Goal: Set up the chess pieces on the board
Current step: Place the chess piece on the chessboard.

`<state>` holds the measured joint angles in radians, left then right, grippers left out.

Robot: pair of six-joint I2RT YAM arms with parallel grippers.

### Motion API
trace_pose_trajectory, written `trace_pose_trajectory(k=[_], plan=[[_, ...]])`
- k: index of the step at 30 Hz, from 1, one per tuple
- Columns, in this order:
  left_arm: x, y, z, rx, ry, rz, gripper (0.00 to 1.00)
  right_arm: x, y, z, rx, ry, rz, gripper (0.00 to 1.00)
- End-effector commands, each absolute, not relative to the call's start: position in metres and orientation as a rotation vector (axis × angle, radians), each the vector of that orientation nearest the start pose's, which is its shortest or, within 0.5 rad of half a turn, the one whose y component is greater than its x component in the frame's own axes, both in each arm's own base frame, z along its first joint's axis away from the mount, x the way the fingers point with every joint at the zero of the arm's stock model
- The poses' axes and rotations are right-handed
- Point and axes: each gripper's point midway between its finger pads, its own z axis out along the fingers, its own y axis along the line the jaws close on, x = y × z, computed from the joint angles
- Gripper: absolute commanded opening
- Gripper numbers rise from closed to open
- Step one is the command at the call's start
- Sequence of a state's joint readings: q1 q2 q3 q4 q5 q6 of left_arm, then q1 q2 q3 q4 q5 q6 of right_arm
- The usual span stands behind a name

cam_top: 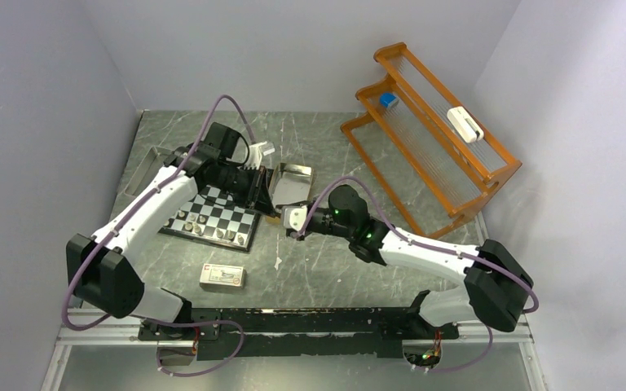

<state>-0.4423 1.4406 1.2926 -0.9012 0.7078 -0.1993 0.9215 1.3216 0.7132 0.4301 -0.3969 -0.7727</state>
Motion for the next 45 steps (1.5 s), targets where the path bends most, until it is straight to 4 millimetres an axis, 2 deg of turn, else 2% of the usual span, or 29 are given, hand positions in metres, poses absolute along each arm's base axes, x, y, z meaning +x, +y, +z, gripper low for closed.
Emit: trace_pose_trajectory(k=[1, 10, 19, 22, 27, 30, 31, 33, 34, 35, 36, 37, 41, 45], plan=[[0.252, -0.247, 0.239, 0.58, 2.369, -1.098, 0.12, 0.212, 0.375, 0.195, -1.469, 0.989, 0.595, 0.12], [0.263, -0.241, 0.245, 0.557, 2.329, -1.015, 0.14, 0.218, 0.38, 0.196, -1.361, 1.084, 0.661, 0.09], [0.273, -0.233, 0.243, 0.517, 2.323, -0.915, 0.1, 0.227, 0.387, 0.195, -1.265, 1.206, 0.723, 0.09], [0.276, -0.228, 0.239, 0.497, 2.338, -0.872, 0.08, 0.231, 0.389, 0.195, -1.232, 1.242, 0.733, 0.12], [0.277, -0.222, 0.233, 0.484, 2.372, -0.827, 0.07, 0.238, 0.39, 0.201, -1.188, 1.298, 0.734, 0.39], [0.275, -0.217, 0.229, 0.477, 2.407, -0.795, 0.07, 0.232, 0.387, 0.209, -1.158, 1.295, 0.766, 0.51], [0.275, -0.215, 0.228, 0.473, 2.421, -0.779, 0.07, 0.23, 0.384, 0.217, -1.127, 1.281, 0.783, 0.56], [0.274, -0.208, 0.222, 0.458, 2.463, -0.73, 0.07, 0.226, 0.377, 0.223, -1.071, 1.282, 0.811, 0.62], [0.273, -0.204, 0.219, 0.448, 2.484, -0.698, 0.07, 0.222, 0.373, 0.233, -1.042, 1.256, 0.824, 0.66], [0.273, -0.199, 0.215, 0.436, 2.516, -0.659, 0.07, 0.219, 0.369, 0.236, -1.028, 1.256, 0.833, 0.75], [0.273, -0.193, 0.211, 0.421, 2.542, -0.619, 0.07, 0.216, 0.365, 0.238, -1.017, 1.26, 0.848, 0.96], [0.273, -0.185, 0.205, 0.402, 2.572, -0.56, 0.07, 0.212, 0.362, 0.241, -1.005, 1.267, 0.862, 0.99], [0.272, -0.158, 0.183, 0.346, 2.687, -0.427, 0.08, 0.201, 0.348, 0.244, -0.963, 1.325, 0.902, 1.0], [0.279, -0.127, 0.164, 0.243, 2.761, -0.334, 0.08, 0.199, 0.334, 0.246, -0.895, 1.417, 0.907, 1.0]])
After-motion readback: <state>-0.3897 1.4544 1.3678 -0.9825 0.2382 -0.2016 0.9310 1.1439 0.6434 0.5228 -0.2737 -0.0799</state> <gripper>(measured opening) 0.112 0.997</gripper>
